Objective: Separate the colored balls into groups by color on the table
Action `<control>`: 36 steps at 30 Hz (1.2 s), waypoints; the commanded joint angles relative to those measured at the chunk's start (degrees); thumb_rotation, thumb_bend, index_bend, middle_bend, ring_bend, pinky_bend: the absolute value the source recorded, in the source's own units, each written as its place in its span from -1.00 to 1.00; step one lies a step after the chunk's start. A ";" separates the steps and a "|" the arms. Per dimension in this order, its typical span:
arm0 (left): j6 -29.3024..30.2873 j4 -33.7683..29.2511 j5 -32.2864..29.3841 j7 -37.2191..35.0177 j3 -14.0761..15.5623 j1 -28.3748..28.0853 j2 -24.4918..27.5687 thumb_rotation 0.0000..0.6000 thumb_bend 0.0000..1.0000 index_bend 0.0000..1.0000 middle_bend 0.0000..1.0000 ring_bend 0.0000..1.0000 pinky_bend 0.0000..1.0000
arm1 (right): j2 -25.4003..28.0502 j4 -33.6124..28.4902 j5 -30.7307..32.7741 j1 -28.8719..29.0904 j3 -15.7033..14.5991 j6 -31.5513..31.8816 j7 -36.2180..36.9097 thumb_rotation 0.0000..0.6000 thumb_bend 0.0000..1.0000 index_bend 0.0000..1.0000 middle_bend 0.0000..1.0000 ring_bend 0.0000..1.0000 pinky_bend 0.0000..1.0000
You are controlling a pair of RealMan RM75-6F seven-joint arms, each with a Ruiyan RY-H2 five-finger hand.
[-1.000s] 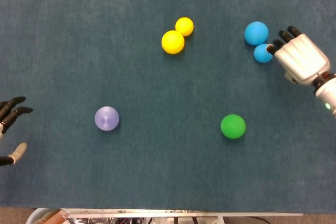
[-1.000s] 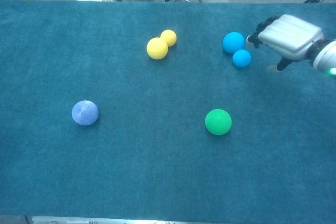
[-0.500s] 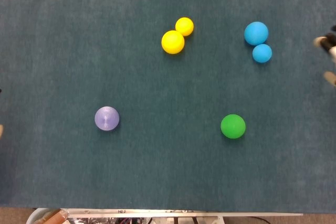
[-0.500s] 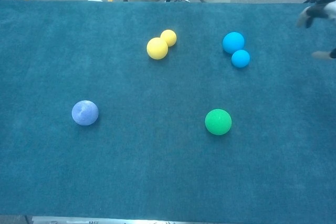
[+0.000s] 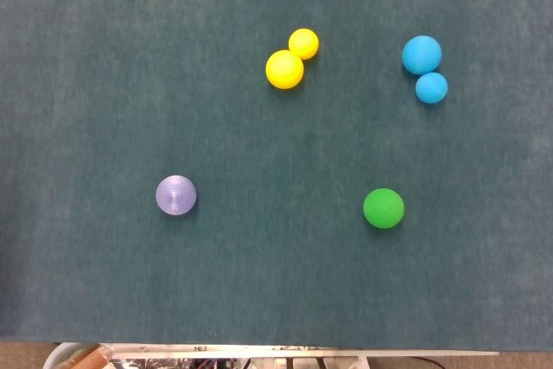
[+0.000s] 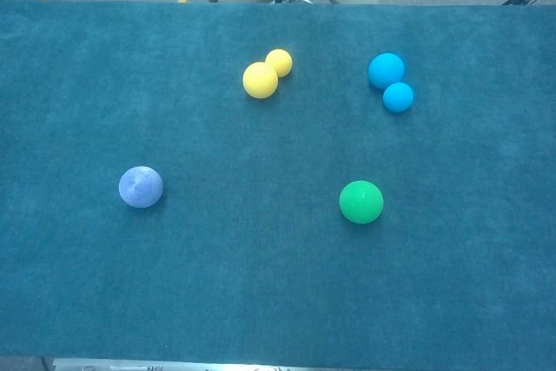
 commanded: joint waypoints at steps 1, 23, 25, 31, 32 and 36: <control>1.36 -0.20 0.60 0.67 -0.17 0.78 -0.51 1.00 -0.35 -0.62 -0.75 -0.73 -0.67 | 0.46 0.17 -1.13 -2.53 -0.31 2.40 1.23 1.00 -0.70 -0.33 -0.20 -0.57 -0.57; 2.13 0.90 1.16 1.46 -1.39 1.40 -1.99 1.00 -0.35 -0.61 -0.73 -0.73 -0.67 | 0.49 1.28 -3.09 -7.66 0.84 3.01 2.19 1.00 -0.70 -0.33 -0.20 -0.57 -0.57; 1.77 0.73 1.08 1.75 -1.44 1.27 -2.01 1.00 -0.35 -0.61 -0.73 -0.73 -0.67 | 0.42 1.46 -3.31 -7.88 0.95 2.86 2.37 1.00 -0.70 -0.33 -0.20 -0.57 -0.57; 1.39 0.19 1.26 2.04 -1.47 1.16 -1.80 1.00 -0.35 -0.61 -0.73 -0.73 -0.67 | 0.16 1.65 -4.35 -8.48 1.12 2.64 2.68 1.00 -0.70 -0.33 -0.20 -0.57 -0.57; 1.39 0.18 1.31 2.07 -1.47 1.16 -1.81 1.00 -0.35 -0.61 -0.73 -0.73 -0.67 | 0.15 1.61 -4.52 -8.60 1.13 2.69 2.70 1.00 -0.70 -0.33 -0.20 -0.57 -0.57; 1.22 -0.07 1.76 2.33 -1.30 1.11 -1.82 1.00 -0.35 -0.61 -0.73 -0.73 -0.67 | 0.07 1.48 -5.22 -9.04 1.30 2.96 2.67 1.00 -0.70 -0.33 -0.20 -0.57 -0.57</control>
